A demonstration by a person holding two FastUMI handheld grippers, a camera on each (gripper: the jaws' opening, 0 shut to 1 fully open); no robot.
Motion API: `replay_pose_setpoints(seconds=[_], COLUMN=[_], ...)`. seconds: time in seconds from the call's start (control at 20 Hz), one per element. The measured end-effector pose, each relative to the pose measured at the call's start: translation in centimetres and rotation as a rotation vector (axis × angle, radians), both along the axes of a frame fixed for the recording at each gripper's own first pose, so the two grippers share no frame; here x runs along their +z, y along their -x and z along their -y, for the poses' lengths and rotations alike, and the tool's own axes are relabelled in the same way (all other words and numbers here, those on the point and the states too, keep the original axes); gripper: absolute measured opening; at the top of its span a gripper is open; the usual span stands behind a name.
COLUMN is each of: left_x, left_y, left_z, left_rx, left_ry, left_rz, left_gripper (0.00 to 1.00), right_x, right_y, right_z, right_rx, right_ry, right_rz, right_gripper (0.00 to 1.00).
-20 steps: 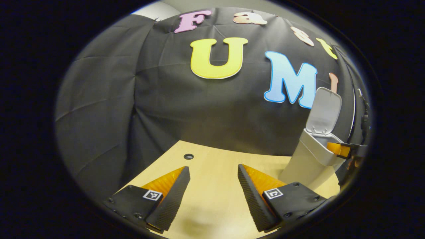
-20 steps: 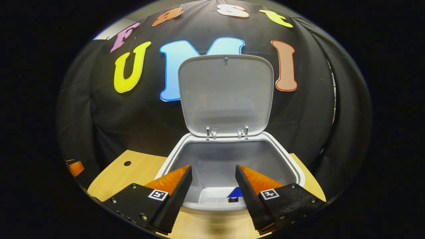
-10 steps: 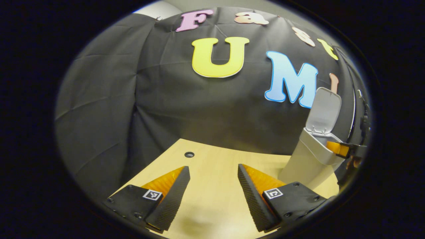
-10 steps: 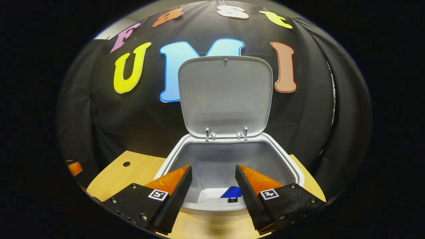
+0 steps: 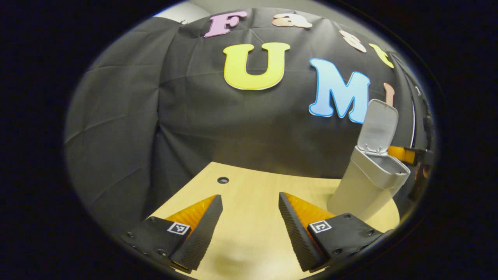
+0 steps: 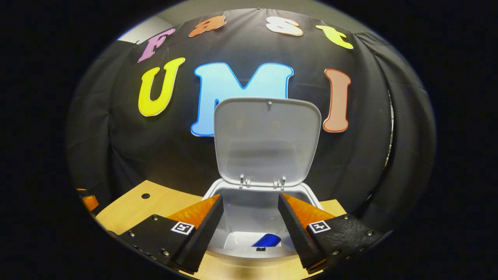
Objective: Press the lid of the desktop garbage bin to open it, pick up the crumpled paper on the desktop and throw it into the bin, then pick up the pop can on the desktop and drop it into the bin, and finally close the garbage bin lid.
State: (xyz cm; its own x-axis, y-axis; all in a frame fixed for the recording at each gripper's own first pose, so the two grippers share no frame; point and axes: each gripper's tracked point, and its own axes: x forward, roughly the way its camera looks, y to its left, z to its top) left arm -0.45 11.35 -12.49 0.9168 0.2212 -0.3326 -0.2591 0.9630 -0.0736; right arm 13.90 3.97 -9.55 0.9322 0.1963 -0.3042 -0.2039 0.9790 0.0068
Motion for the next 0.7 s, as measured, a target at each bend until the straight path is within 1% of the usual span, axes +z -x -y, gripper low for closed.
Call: replay_pose_setpoints(seconds=[0.1,0.2,0.3,0.45,0.65,0.7], left_x=[-0.2,-0.3,-0.2,-0.2,-0.1,-0.2], left_y=[-0.1,0.0,-0.2,0.0,-0.2,-0.1], left_z=[0.6,1.2,1.6,1.7,1.7,1.7], left_rx=[-0.02,-0.033,-0.044,-0.054,-0.058,-0.058], left_ry=[-0.005,0.003,0.008,0.008,0.006,0.004], left_rz=[-0.002,-0.004,-0.002,-0.001,0.004,0.004], left_gripper=[0.96,0.96,0.95,0.96,0.96,0.96], right_x=[2.0,3.1,3.8,5.1,8.4,9.4], right_y=[-0.6,-1.0,-1.4,-2.1,-3.7,-4.3], right_z=[0.0,-0.3,-0.4,-0.2,0.1,0.2], right_rx=[-0.008,-0.017,-0.022,-0.015,-0.009,-0.009], right_ry=[-0.022,-0.055,-0.061,-0.036,0.002,0.008], right_rz=[0.041,0.046,0.053,0.07,0.133,0.15], right_gripper=[0.91,0.9,0.91,0.9,0.9,0.87])
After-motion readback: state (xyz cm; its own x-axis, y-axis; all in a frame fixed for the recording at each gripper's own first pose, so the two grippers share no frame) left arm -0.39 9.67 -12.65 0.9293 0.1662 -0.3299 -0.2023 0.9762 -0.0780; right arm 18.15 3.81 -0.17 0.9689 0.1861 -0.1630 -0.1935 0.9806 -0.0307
